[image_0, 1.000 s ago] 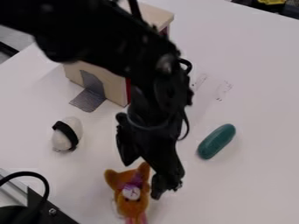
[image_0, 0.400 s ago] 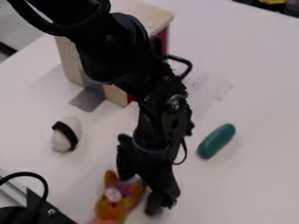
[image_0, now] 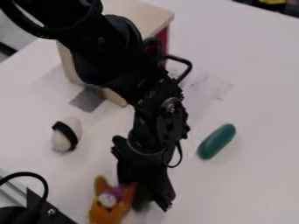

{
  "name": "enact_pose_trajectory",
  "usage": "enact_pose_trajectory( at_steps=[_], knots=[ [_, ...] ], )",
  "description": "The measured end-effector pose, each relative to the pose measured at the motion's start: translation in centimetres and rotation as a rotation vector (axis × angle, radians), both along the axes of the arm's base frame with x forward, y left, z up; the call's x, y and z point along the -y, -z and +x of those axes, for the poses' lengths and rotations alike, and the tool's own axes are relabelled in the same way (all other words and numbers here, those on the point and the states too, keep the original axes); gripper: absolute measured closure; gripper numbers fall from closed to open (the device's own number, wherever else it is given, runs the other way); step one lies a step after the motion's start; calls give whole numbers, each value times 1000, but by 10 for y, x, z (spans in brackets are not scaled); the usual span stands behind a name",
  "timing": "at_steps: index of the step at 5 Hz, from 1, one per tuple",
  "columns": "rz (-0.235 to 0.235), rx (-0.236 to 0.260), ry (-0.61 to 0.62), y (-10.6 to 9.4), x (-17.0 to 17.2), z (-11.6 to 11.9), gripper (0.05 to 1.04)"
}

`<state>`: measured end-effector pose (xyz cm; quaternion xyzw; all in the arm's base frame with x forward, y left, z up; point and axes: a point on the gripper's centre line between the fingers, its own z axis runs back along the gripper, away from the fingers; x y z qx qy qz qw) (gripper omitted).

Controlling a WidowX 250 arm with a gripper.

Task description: Move the brown rabbit to the top of the table.

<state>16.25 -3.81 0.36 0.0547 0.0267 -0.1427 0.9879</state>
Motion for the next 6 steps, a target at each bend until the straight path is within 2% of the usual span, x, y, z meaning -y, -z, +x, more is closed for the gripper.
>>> enact_pose_trajectory(
  at_steps=[1, 2, 3, 4, 5, 6],
  knots=[
    [2, 16, 1, -12, 0, -1, 903],
    [6, 20, 8, -21, -2, -4, 982],
    [2, 28, 16, -26, -3, -3, 998],
    [-29, 71, -4, -41, 0, 16, 998],
    [-55, 144, 11, -64, 7, 58, 998],
    [-77, 180, 17, -80, 20, 106, 998]
  ],
)
